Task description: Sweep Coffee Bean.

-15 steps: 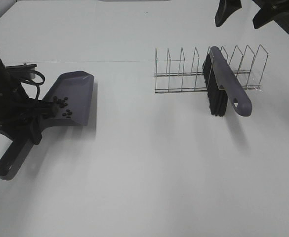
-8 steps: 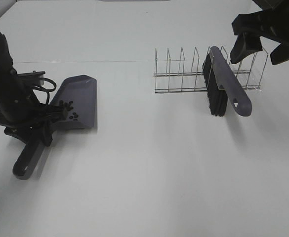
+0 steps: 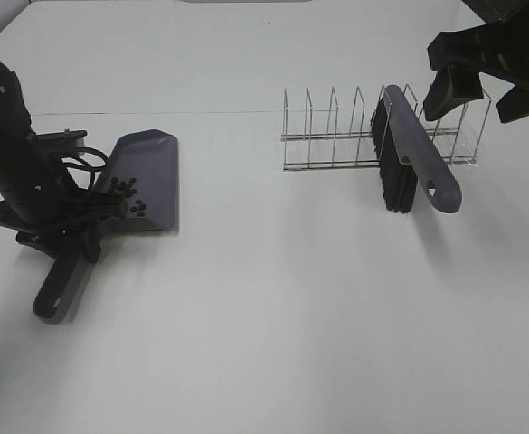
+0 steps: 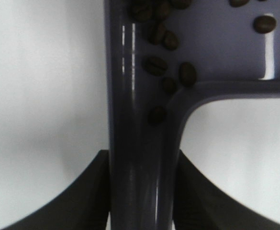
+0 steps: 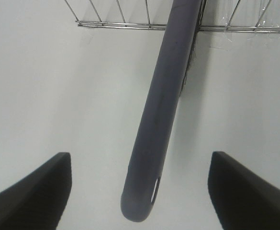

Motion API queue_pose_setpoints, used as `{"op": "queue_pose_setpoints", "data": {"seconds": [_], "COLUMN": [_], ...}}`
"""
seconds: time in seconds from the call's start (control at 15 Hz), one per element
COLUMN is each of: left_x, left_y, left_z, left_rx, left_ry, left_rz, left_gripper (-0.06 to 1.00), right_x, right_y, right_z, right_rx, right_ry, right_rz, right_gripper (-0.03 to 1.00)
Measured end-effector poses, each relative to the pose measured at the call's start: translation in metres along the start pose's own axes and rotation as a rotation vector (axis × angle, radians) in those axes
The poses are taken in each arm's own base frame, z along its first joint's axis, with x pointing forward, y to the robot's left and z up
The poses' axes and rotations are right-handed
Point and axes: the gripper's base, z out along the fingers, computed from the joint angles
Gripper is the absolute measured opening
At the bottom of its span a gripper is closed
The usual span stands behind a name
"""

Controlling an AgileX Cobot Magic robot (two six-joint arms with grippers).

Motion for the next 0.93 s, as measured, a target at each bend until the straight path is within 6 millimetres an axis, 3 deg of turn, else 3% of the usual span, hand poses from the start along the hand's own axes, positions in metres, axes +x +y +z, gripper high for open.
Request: {"op": "queue_pose_setpoints", "data": {"seconds": [0.07,0.13,0.27,0.6,0.8,0.93], "left_x": [0.0,0.0,0.0,0.001,0.003,0.003], "left_y": [0.0,-0.001,-0.001,-0.002,-0.004,0.007], "left_z": [0.0,0.0,0.0,-0.01,-0.042,-0.083], "left_rx": [0.005,0.006,0.006,0.01,0.002,-0.004], "left_ry": [0.0,-0.003,-0.003,-0.01,-0.056,-0.16], "left_rz": [-0.006,-0.006,-0.006,-0.002,0.043,0.044], "left_gripper": [0.34,0.5,0.66,0.72,0.72,0.72], "right_x": [0.0,0.0,0.0,0.0,0.0,0.001], "right_y": [0.0,0.0,0.0,0.0,-0.001,-0.003], "right_z": [0.0,0.0,0.0,0.0,-0.002,-0.018], "right_rx": [0.0,0.0,0.0,0.0,0.008,0.036], "right_ry": [0.0,-0.002,-0.002,-0.002,-0.009,-0.035], "right_rz": [0.0,0.0,0.0,0.0,-0.011,-0.038], "right_gripper": [0.74,0.74,0.74,0.74,0.74,0.74]}}
